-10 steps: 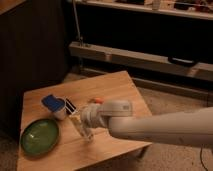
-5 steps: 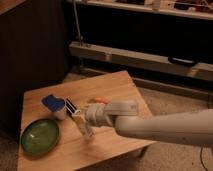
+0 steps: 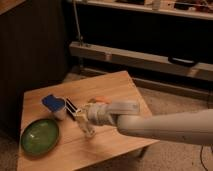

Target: Stand the bottle upright

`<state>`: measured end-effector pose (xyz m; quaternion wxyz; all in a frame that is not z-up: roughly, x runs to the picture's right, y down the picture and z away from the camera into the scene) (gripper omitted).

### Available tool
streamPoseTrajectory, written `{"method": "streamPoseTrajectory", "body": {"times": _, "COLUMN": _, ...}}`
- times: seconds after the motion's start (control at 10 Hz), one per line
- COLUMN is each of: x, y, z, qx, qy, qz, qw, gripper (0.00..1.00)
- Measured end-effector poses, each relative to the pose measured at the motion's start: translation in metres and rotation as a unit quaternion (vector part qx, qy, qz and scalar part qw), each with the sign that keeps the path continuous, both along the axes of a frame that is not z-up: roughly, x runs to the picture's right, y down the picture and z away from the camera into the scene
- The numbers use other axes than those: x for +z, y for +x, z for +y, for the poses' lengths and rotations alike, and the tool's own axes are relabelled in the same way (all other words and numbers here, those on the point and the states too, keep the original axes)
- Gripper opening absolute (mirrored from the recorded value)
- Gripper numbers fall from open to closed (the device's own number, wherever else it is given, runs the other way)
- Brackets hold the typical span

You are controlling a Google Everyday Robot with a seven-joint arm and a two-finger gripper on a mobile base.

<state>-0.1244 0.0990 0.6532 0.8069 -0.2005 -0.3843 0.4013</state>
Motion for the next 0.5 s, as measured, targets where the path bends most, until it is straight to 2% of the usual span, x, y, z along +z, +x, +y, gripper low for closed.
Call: {"method": "streamPoseTrajectory", "body": {"times": 0.5, "x": 0.0079, "y": 0.0029, "z": 0.0031, "qx": 0.015, "qy": 0.01, "qz": -0.018, "qw": 0.9997, "gripper": 0.17}}
